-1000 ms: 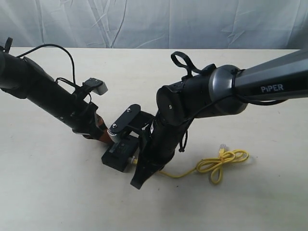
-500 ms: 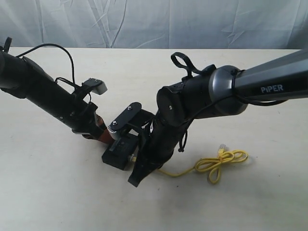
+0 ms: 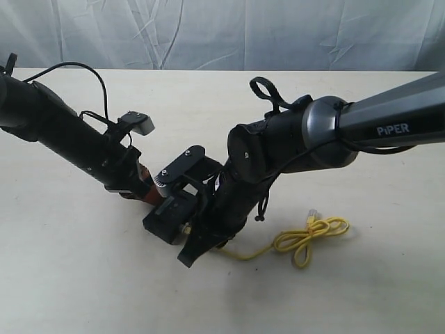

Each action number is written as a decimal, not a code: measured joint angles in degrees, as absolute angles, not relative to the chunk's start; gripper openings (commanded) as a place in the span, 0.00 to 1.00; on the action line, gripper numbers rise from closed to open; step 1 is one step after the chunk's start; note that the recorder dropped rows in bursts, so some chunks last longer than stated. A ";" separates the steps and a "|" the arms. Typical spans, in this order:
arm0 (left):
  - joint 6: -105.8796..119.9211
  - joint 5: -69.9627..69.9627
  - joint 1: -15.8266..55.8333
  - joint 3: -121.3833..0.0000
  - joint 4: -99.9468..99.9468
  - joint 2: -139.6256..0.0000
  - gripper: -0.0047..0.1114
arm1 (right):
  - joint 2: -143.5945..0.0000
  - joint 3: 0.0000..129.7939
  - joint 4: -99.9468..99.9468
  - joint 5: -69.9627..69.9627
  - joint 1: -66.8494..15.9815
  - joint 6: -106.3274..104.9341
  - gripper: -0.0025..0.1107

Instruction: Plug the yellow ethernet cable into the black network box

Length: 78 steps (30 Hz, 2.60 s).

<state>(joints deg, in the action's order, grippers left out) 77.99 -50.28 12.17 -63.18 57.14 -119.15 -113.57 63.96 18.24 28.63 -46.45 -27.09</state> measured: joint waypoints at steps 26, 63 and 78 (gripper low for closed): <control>63.40 -34.09 0.23 -63.26 59.08 -99.00 0.04 | -93.70 63.27 32.83 31.89 -31.78 -16.05 0.02; 43.88 -23.79 0.14 -35.70 42.07 -40.25 0.04 | -22.56 17.30 16.93 8.36 -20.33 -15.47 0.02; 43.88 -23.79 0.14 -35.70 42.07 -40.25 0.04 | -0.42 0.11 18.36 18.34 -20.33 -15.47 0.02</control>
